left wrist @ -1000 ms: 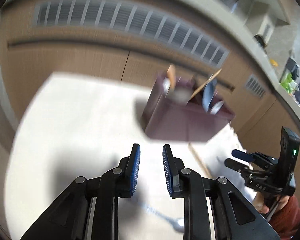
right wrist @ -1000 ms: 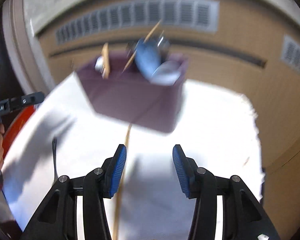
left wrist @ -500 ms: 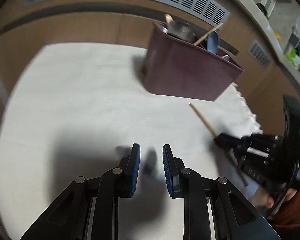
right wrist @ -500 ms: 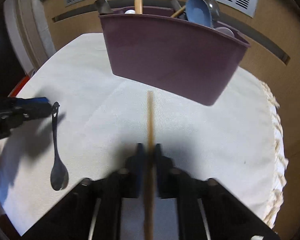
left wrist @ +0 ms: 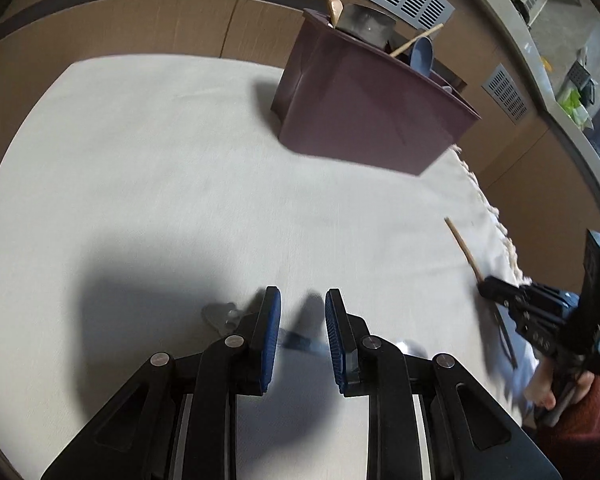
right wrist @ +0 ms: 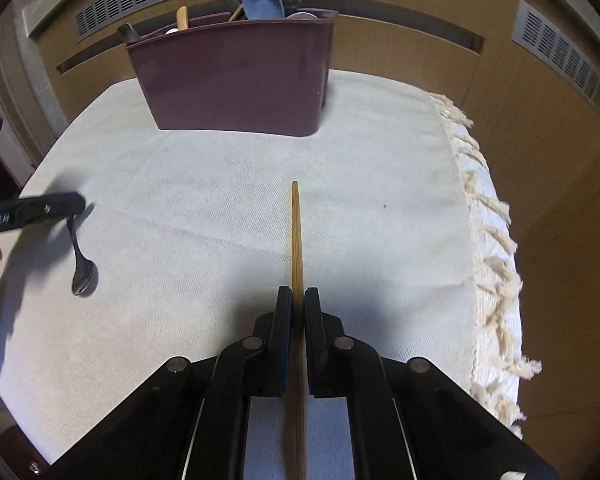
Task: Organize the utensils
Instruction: 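Grasp the wooden chopstick with the right gripper, then grasp the black-handled metal spoon with the left gripper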
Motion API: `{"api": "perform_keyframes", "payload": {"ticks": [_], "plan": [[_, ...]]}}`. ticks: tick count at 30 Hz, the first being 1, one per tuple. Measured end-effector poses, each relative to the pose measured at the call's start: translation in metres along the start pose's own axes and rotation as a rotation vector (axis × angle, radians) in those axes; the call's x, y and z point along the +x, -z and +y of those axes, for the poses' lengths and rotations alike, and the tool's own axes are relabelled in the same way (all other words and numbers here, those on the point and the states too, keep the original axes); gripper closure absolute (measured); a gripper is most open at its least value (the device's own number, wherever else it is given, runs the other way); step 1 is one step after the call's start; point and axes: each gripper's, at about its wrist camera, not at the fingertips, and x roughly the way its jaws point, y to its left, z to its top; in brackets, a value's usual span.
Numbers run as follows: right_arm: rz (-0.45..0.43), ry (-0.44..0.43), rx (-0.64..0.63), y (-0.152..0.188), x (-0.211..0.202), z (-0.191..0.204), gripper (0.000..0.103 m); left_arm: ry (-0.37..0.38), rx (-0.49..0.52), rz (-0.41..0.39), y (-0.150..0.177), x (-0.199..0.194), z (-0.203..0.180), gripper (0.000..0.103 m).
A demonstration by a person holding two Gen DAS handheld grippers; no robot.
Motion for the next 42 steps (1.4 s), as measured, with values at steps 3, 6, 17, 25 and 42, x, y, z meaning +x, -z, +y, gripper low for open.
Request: {"api": "perform_keyframes", "payload": {"ticks": [3, 6, 17, 25, 42], "plan": [[-0.009, 0.0, 0.018, 0.007, -0.007, -0.001, 0.095, 0.019, -0.027, 0.005, 0.018, -0.012, 0.004, 0.079], [-0.03, 0.004, 0.027, 0.01, -0.007, 0.006, 0.09, 0.02, -0.031, 0.002, 0.036, -0.023, 0.004, 0.079], [-0.072, -0.049, 0.042, 0.022, -0.011, 0.013, 0.063, 0.054, -0.01, 0.025, 0.081, -0.04, -0.025, 0.078], [-0.038, -0.177, 0.017, 0.023, -0.01, 0.016, 0.031, 0.082, 0.209, 0.056, 0.084, -0.038, -0.082, 0.076], [-0.224, -0.031, -0.051, 0.025, -0.058, -0.013, 0.054, -0.27, 0.131, -0.007, 0.035, 0.001, -0.091, 0.076]]}}
